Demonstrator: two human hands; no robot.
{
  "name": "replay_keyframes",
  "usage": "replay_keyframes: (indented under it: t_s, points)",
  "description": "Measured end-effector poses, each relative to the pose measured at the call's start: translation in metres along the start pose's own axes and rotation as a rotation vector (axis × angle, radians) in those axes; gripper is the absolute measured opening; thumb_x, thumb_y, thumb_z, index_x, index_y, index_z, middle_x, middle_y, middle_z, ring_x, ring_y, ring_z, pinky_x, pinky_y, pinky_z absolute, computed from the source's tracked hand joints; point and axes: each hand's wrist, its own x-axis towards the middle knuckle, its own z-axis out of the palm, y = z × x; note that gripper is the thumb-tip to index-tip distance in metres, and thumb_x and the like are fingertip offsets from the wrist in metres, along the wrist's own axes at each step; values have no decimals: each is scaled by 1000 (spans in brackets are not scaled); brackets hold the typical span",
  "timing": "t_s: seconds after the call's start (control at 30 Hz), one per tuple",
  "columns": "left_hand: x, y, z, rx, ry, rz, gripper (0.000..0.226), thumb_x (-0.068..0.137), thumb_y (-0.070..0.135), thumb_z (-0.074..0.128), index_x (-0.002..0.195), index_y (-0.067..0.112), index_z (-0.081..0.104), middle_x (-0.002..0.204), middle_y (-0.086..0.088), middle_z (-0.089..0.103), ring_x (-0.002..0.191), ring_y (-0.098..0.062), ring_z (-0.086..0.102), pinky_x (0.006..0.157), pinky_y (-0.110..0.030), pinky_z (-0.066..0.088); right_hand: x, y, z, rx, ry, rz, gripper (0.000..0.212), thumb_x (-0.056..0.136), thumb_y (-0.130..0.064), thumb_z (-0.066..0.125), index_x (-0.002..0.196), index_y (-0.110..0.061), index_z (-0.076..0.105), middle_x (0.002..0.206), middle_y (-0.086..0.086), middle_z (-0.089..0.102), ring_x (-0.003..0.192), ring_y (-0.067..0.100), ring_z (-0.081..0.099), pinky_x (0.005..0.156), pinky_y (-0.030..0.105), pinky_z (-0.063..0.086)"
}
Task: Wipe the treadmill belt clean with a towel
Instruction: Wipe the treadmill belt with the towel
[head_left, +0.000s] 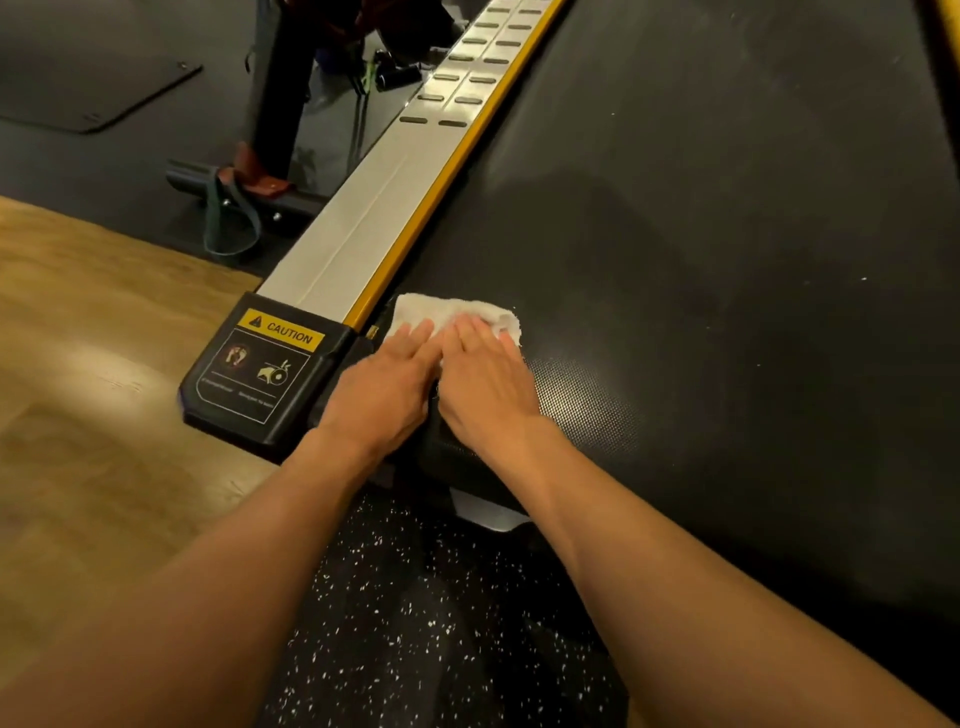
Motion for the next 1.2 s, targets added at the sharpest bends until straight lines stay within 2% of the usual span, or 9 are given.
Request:
replay_keyframes:
  t_s: [0.2, 0.3, 0.4, 0.6, 0.77, 0.93, 1.03, 1.1, 1.2]
  points:
    - [-37, 14, -8, 147, -88, 106, 61, 97, 24, 41, 152, 25, 16, 159, -2, 18, 141, -26, 30, 102, -44, 43, -53, -2, 6, -53, -29, -20, 63, 93, -20, 45, 149, -4, 21, 160, 12, 16, 148, 23, 10, 121, 38, 10]
    - [-32, 25, -9, 118, -58, 28, 56, 98, 28, 39, 150, 25, 22, 153, -2, 32, 133, -26, 42, 98, -43, 44, -39, -5, 5, -130, -44, 15, 63, 95, -28, 44, 148, -3, 22, 157, 14, 19, 146, 27, 14, 120, 40, 15]
    - [-42, 41, -2, 9, 4, -21, 50, 98, 30, 40, 147, 27, 32, 144, -3, 43, 127, -28, 46, 96, -46, 46, -57, -6, 7, -71, -49, 53, 61, 96, -25, 41, 149, -3, 21, 158, 14, 18, 148, 25, 12, 120, 38, 14]
    - [-73, 87, 14, 3, -17, 75, 63, 93, 20, 49, 150, 28, 24, 155, -3, 28, 134, -31, 39, 97, -46, 44, -123, 37, -2, -63, -42, 60, 67, 93, -25, 45, 151, -6, 17, 160, 10, 15, 149, 22, 7, 121, 39, 12]
    - [-51, 129, 0, -4, 38, 50, 31, 95, 24, 47, 123, 12, 52, 111, -12, 59, 98, -33, 57, 82, -43, 45, -121, 54, -11, -58, -32, 131, 64, 95, -31, 43, 149, -4, 23, 158, 11, 20, 147, 23, 14, 120, 39, 16]
    - [-78, 147, 19, -89, 27, 182, 41, 93, 24, 41, 134, 28, 46, 128, -8, 56, 108, -33, 58, 87, -43, 48, -185, 78, -14, -149, 8, 68, 64, 96, -28, 44, 149, -3, 22, 158, 13, 20, 147, 26, 16, 117, 36, 15]
    - [-51, 157, 16, -3, 23, 151, 31, 94, 22, 42, 121, 20, 55, 110, -5, 59, 91, -29, 58, 75, -39, 42, -163, 82, -27, -96, 3, 171, 54, 97, -28, 42, 146, -8, 30, 154, 8, 28, 141, 23, 25, 113, 36, 22]
    - [-49, 166, 13, -11, 46, 142, 26, 95, 26, 42, 115, 18, 58, 102, -4, 58, 84, -25, 55, 71, -34, 37, -162, 78, -27, -49, 13, 231, 56, 97, -27, 42, 147, -7, 28, 155, 10, 25, 142, 25, 24, 115, 36, 20]
    - [-70, 177, 13, -16, 36, 189, 29, 95, 30, 42, 118, 16, 54, 102, -6, 58, 87, -26, 57, 73, -36, 41, -195, 78, -14, -83, 44, 182, 64, 96, -27, 44, 150, -1, 21, 158, 17, 19, 147, 29, 15, 120, 39, 13]
